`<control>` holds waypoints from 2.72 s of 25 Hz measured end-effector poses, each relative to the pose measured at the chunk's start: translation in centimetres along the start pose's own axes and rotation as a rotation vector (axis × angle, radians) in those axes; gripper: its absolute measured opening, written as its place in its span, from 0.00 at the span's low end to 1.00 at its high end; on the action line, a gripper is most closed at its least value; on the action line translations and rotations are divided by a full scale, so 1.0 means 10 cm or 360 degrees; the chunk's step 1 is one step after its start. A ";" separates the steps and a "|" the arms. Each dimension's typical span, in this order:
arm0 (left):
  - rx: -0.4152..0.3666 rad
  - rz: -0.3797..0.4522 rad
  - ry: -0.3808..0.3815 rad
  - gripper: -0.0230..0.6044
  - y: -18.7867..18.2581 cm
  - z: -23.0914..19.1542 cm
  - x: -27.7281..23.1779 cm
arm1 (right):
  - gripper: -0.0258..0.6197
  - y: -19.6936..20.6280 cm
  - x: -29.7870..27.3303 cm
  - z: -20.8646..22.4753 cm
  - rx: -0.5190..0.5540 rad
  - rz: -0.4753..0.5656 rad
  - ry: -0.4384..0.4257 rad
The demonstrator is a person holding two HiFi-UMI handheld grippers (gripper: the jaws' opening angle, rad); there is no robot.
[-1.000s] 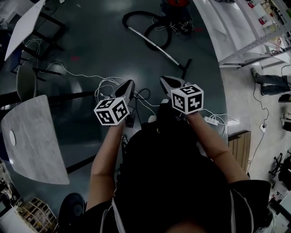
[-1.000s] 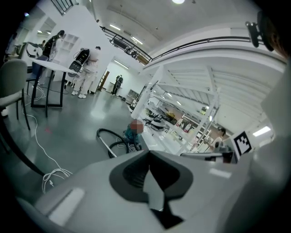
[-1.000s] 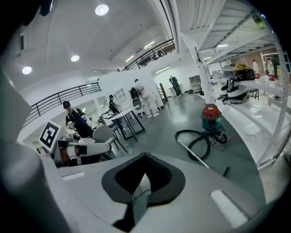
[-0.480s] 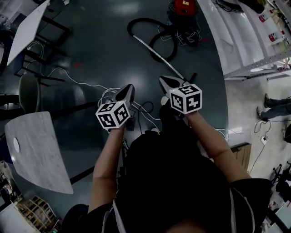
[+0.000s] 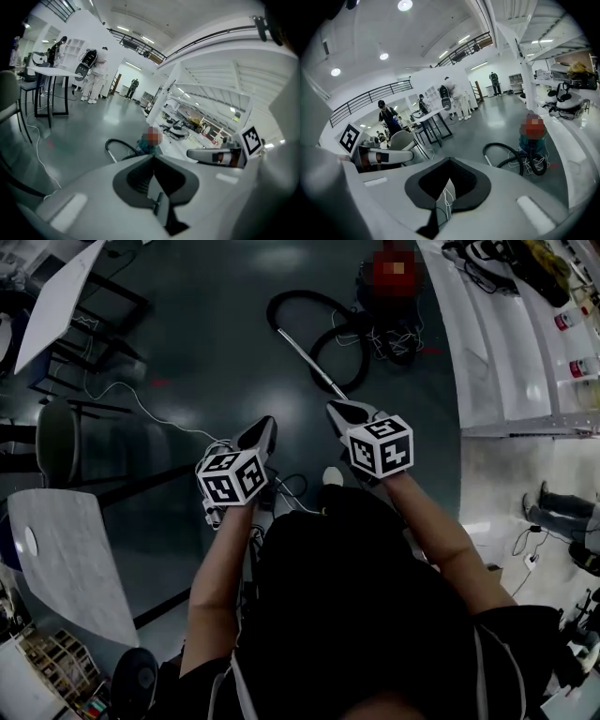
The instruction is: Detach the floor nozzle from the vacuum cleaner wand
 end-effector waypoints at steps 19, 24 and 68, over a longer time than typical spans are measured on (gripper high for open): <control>0.0034 -0.0007 0.0039 0.05 -0.57 -0.24 -0.68 | 0.03 -0.42 -0.59 0.47 0.0017 -0.0071 -0.0062; -0.0029 -0.0043 0.0082 0.05 -0.78 -0.43 -0.96 | 0.03 -0.53 -0.81 0.64 -0.0027 -0.0069 0.0009; -0.0225 -0.0333 0.0369 0.05 -2.10 -2.24 -3.55 | 0.03 -1.72 -3.51 2.23 -0.0182 -0.0137 0.0196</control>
Point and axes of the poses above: the fingertips, and each gripper's own axes: x backward along the fingers, z to its right, y out of its underside, the point moved 1 cm from there along x, backward along the fingers, and after that the axes turned 9 degrees about -y, right-handed, at the moved point
